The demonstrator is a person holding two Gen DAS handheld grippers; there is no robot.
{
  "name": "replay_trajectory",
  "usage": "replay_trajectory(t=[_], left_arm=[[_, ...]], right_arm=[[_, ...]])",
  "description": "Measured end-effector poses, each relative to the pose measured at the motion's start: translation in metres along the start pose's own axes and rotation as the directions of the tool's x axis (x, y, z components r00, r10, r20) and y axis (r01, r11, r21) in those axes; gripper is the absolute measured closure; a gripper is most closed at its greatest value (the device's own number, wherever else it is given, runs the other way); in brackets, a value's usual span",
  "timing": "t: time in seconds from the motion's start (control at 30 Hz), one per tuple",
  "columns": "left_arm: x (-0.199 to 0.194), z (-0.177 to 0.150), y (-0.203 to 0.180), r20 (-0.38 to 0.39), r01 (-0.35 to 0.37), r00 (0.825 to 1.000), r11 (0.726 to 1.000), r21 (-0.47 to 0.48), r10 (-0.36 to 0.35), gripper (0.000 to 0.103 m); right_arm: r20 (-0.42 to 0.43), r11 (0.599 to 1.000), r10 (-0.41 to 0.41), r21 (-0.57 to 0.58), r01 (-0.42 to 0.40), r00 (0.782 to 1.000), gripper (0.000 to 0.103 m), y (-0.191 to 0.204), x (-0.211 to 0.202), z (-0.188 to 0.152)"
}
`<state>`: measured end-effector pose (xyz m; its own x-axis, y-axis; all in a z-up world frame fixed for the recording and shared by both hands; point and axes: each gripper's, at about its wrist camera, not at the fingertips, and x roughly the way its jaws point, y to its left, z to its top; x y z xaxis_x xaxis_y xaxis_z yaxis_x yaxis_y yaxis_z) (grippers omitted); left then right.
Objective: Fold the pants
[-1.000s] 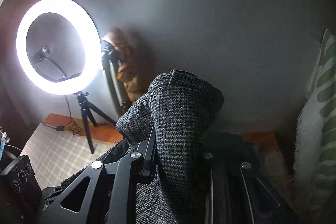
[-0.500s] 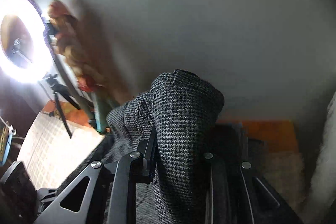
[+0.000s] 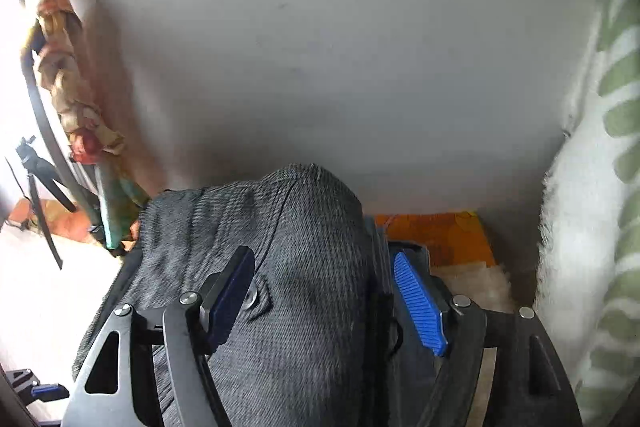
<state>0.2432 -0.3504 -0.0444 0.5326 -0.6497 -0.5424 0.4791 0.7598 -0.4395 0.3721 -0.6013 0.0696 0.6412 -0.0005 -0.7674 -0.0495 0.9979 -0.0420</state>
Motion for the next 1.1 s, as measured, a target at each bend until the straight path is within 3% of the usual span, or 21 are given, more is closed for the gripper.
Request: replay_trajectory(t=[0.07, 0.17, 0.53, 0.6, 0.87, 1.0, 1.1], left_arm=[[-0.009, -0.001, -0.002, -0.006, -0.009, 1.0, 1.0, 0.024, 0.009, 0.055], [-0.026, -0.004, -0.007, -0.012, -0.017, 1.0, 0.998, 0.059, 0.018, 0.047], [-0.092, -0.003, -0.014, 0.002, -0.049, 0.999, 0.994, 0.098, 0.049, 0.039], [-0.103, -0.004, -0.014, 0.006, -0.051, 0.999, 0.994, 0.1, 0.05, 0.039], [-0.138, -0.011, -0.017, 0.015, -0.168, 0.986, 0.974, 0.154, 0.168, 0.039], [-0.154, -0.018, -0.016, 0.017, -0.17, 0.985, 0.972, 0.165, 0.169, 0.029], [-0.163, -0.023, -0.015, 0.028, -0.176, 0.984, 0.971, 0.16, 0.174, 0.025]], right_arm=[[0.006, 1.0, -0.016, 0.007, 0.016, 1.0, 0.028, 0.004, -0.016, -0.01], [0.032, 1.0, -0.016, 0.024, 0.015, 0.999, 0.018, 0.013, -0.045, -0.024], [0.075, 0.998, -0.009, 0.06, 0.005, 0.997, 0.016, 0.078, -0.124, -0.077], [0.074, 0.997, -0.016, 0.08, 0.01, 0.997, 0.012, 0.088, -0.137, -0.088], [0.098, 0.991, -0.089, 0.113, 0.078, 0.991, 0.001, 0.134, -0.179, -0.143], [0.1, 0.987, -0.062, 0.155, 0.046, 0.993, 0.0, 0.148, -0.189, -0.163], [0.112, 0.984, -0.093, 0.162, 0.074, 0.989, 0.0, 0.158, -0.195, -0.173]])
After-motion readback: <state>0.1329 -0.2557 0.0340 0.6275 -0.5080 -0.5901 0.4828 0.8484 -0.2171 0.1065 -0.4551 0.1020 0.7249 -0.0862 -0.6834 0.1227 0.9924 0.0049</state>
